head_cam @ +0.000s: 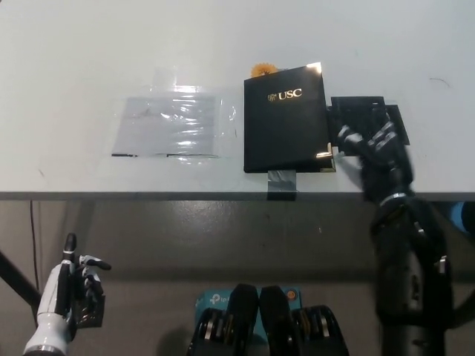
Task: The robot uses its right hand to push the cover of the diary kept in the middle of the desk towards the left to open it
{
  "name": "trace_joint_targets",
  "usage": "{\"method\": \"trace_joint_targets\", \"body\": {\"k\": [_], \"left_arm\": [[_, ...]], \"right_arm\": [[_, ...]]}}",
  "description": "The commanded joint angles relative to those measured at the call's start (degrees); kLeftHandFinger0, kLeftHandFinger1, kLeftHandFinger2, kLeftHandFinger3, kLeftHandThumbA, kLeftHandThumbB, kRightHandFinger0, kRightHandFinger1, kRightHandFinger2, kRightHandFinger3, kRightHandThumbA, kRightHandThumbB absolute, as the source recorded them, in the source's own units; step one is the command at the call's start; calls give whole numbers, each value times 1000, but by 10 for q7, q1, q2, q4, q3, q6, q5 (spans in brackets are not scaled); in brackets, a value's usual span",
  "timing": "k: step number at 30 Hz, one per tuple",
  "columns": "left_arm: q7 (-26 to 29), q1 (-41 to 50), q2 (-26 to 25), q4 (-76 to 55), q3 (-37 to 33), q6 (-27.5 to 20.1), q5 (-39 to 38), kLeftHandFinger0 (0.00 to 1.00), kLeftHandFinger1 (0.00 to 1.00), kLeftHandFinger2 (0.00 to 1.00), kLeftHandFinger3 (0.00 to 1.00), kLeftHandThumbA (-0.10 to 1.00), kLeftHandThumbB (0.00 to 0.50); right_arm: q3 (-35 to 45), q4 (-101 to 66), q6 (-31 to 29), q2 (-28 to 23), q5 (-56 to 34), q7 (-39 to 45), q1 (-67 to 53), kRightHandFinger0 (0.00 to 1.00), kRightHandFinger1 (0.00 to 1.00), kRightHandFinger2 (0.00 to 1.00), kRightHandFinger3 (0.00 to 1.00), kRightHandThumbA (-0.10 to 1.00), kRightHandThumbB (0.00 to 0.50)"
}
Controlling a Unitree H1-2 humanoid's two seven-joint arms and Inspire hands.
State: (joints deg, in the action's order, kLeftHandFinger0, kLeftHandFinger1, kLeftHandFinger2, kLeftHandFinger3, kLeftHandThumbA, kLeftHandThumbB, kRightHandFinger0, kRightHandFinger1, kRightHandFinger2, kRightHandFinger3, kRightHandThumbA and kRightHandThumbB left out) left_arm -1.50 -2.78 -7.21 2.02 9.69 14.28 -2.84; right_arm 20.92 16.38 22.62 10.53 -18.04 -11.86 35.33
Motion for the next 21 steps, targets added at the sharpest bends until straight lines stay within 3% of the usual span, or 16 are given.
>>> {"method": "trace_joint_targets", "body": {"k": [1, 4, 6, 13, 15, 21], "left_arm": [[6, -6, 3, -20, 0, 0, -6, 115, 177, 152, 318, 1000, 494], [2, -7, 4, -19, -5, -3, -2, 125, 184, 163, 330, 1000, 490], [2, -7, 3, -18, -5, -4, -2, 133, 189, 172, 337, 1000, 488], [4, -11, 3, -16, -5, -1, -1, 94, 167, 152, 327, 1000, 497], [3, -9, 6, -18, -5, 4, -5, 116, 172, 158, 322, 1000, 495], [4, -4, 8, -13, -6, -6, -2, 100, 163, 149, 325, 1000, 500]], "right_arm": [[9, 21, -49, 27, -13, -30, 22, 1000, 1000, 1000, 1000, 1000, 95], [6, 33, -70, 35, -6, -31, 14, 1000, 1000, 1000, 1000, 1000, 118], [3, 42, -80, 40, -5, -33, 7, 1000, 1000, 1000, 1000, 1000, 96], [8, 47, -103, 51, -11, -47, -7, 1000, 1000, 1000, 1000, 1000, 94], [5, 55, -109, 56, -12, -47, -5, 1000, 1000, 1000, 1000, 1000, 115], [-9, 80, -113, 68, -11, -46, 15, 1000, 1000, 1000, 1000, 1000, 101]]}}
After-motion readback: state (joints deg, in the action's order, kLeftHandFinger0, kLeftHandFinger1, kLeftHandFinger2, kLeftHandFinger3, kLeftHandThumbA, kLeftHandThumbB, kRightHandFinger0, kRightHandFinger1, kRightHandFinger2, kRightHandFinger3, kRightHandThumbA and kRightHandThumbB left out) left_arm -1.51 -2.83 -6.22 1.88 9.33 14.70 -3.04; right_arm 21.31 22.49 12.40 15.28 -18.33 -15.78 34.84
